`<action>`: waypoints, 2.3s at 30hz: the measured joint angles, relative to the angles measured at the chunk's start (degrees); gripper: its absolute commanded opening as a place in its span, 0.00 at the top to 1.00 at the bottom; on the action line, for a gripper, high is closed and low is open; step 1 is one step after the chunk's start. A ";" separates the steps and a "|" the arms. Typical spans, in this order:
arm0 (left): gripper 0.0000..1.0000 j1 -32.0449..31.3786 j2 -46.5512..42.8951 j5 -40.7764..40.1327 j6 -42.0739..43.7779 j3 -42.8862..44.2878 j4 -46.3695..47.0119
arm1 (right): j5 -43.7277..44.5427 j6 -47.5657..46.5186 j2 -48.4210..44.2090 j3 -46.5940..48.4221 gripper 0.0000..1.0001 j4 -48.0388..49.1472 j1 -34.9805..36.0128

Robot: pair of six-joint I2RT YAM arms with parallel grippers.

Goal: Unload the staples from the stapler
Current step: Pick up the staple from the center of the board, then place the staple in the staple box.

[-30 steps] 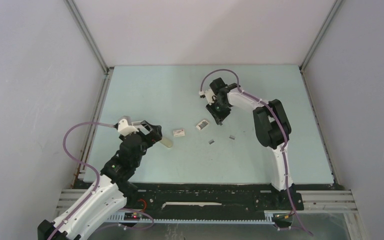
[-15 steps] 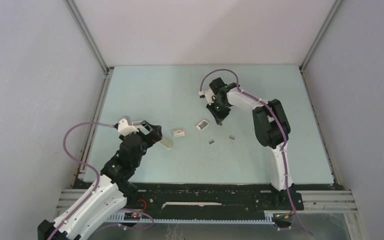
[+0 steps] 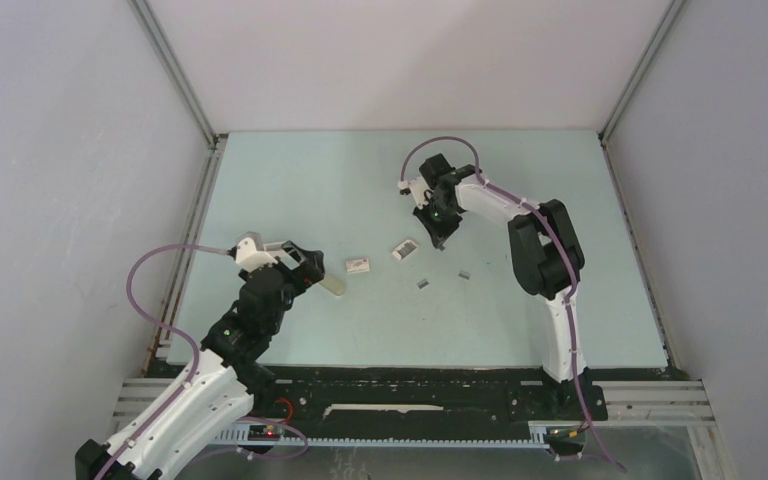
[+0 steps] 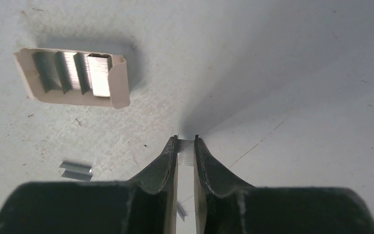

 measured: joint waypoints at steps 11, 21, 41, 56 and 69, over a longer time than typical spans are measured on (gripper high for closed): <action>0.00 0.00 1.07 0.13 -0.02 0.00 0.04 | -3.54 1.97 -5.18 -0.31 0.93 1.99 2.45; 0.00 0.00 1.07 0.15 -0.02 0.00 0.07 | -7.04 6.62 -4.74 1.60 0.93 3.43 6.34; 0.00 0.00 0.92 0.13 -0.02 0.00 0.04 | -5.29 10.21 2.64 5.60 0.93 6.01 7.34; 0.00 0.00 0.90 0.11 -0.04 0.00 0.04 | -2.93 10.32 2.99 5.60 0.92 6.05 7.48; 0.00 0.00 0.74 0.11 -0.07 -0.02 0.04 | -2.62 10.29 2.99 4.92 0.91 6.97 8.07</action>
